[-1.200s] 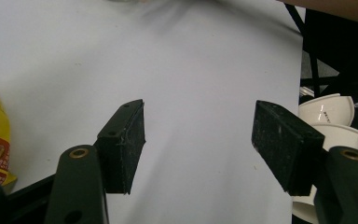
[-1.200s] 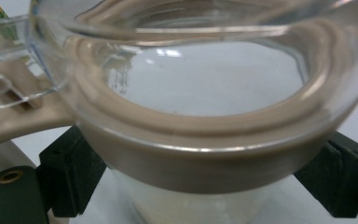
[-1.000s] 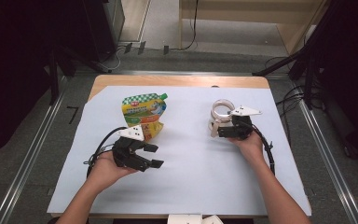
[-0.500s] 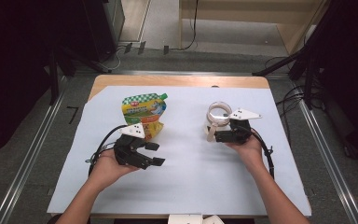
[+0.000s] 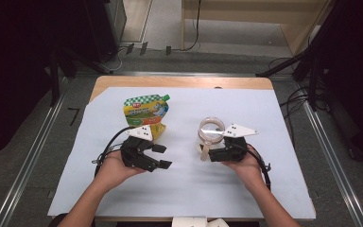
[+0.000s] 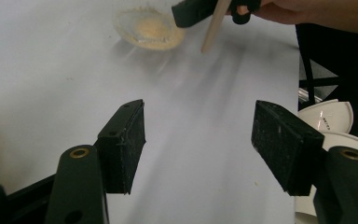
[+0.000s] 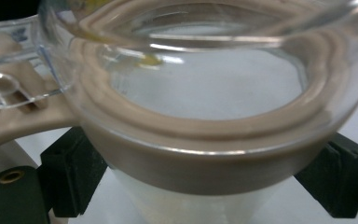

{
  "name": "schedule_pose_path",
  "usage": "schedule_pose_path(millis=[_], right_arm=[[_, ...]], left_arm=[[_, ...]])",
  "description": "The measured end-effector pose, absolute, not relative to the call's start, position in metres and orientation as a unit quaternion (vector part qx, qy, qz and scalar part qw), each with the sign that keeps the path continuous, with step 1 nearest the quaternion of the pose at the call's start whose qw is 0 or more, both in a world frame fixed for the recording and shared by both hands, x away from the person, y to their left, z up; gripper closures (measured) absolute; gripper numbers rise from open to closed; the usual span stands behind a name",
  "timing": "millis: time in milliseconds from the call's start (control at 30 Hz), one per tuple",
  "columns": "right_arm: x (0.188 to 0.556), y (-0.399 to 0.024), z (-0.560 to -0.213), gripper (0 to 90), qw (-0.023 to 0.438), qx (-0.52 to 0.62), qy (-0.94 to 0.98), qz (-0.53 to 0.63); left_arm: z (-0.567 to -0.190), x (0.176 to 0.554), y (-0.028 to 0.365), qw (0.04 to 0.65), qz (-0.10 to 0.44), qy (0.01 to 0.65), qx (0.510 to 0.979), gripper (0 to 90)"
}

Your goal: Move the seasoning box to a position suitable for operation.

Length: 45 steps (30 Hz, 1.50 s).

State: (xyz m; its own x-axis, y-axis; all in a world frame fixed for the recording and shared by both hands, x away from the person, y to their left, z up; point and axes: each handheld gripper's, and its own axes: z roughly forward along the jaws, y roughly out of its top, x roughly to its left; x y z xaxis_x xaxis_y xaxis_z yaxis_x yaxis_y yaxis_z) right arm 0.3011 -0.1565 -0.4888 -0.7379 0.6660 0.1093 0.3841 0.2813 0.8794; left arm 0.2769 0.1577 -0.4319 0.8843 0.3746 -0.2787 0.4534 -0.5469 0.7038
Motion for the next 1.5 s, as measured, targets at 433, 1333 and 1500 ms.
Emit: schedule_pose_path(millis=[433,1333,1500], right_arm=[[0.286,-0.127,-0.512,12.1,0.125,0.294,0.817,0.480],[0.243,-0.176,-0.475,22.4,0.107,0.344,0.802,0.477],[0.230,-0.181,-0.461,39.1,0.095,0.335,0.783,0.515]], left_arm=[[-0.432,0.278,0.158,0.419,-0.046,0.235,0.876,36.0],[-0.431,0.289,0.167,0.434,-0.061,0.236,0.868,35.9],[-0.431,0.289,0.168,0.427,-0.058,0.239,0.870,36.0]])
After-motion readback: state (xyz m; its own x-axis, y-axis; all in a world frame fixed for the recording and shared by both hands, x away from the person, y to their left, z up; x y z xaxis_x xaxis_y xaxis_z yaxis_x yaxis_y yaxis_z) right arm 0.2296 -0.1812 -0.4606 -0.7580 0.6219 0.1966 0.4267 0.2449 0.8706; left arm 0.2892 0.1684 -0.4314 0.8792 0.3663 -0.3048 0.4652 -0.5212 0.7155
